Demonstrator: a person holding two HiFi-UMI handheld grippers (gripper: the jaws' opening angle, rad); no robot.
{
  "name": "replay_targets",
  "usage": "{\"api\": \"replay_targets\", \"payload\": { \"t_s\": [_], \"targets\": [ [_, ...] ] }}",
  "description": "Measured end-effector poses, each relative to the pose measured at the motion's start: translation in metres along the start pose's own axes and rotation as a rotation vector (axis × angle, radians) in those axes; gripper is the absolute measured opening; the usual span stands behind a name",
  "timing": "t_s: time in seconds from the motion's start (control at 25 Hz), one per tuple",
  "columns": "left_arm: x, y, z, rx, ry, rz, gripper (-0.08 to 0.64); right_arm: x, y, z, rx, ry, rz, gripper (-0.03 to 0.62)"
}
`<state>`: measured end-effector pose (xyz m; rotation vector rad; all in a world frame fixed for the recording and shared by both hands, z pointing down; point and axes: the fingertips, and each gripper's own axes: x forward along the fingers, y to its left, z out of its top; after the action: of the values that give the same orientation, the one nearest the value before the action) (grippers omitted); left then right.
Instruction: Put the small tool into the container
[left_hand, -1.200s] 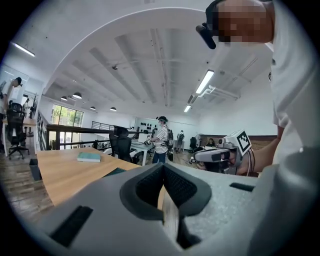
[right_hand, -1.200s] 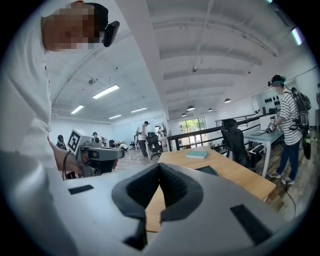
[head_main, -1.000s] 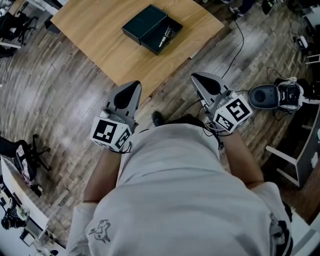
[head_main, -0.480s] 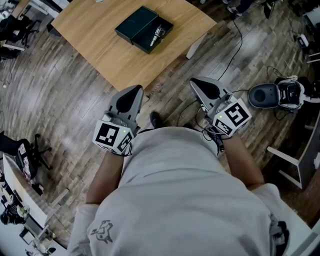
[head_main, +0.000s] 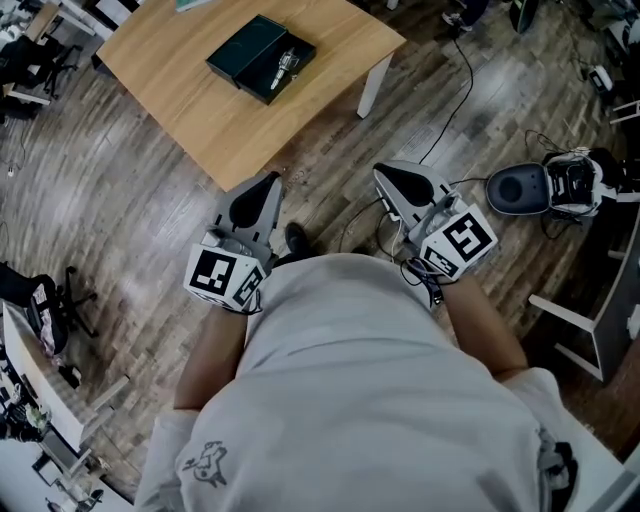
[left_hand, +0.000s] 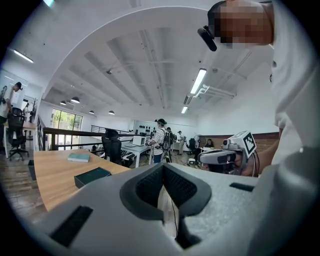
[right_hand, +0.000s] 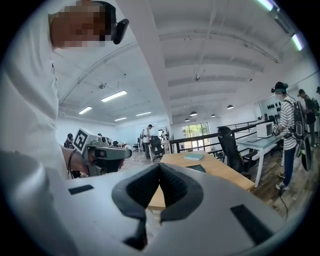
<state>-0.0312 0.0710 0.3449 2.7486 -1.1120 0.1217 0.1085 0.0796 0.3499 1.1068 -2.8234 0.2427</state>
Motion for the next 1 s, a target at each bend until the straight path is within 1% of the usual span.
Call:
{"api": "replay_targets", "payload": {
  "t_s": [0.16, 0.32, 0.52, 0.72, 1.0],
  "targets": [
    [0.002, -0.027, -0.001, 0.005, -0.008, 0.023, 0.006, -0.032, 0.000, 0.000, -0.024, -0.007, 0.007, 0.006],
    [-0.002, -0.046, -0.002, 0.014, -0.010, 0.057, 0.006, -0.062, 0.003, -0.005, -0.041, -0.004, 0.013, 0.006],
    [-0.004, -0.069, -0.004, 0.018, -0.010, 0.079, 0.006, -0.097, 0.006, -0.011, -0.058, 0.010, 0.018, 0.006],
    [-0.003, -0.096, -0.010, 0.013, 0.004, 0.066, 0.006, -0.126, 0.008, -0.015, -0.063, 0.021, 0.005, 0.006],
    [-0.001, -0.123, -0.013, 0.028, 0.014, 0.041, 0.006, -0.146, 0.015, -0.022, -0.067, 0.012, 0.001, 0.006]
  ]
}}
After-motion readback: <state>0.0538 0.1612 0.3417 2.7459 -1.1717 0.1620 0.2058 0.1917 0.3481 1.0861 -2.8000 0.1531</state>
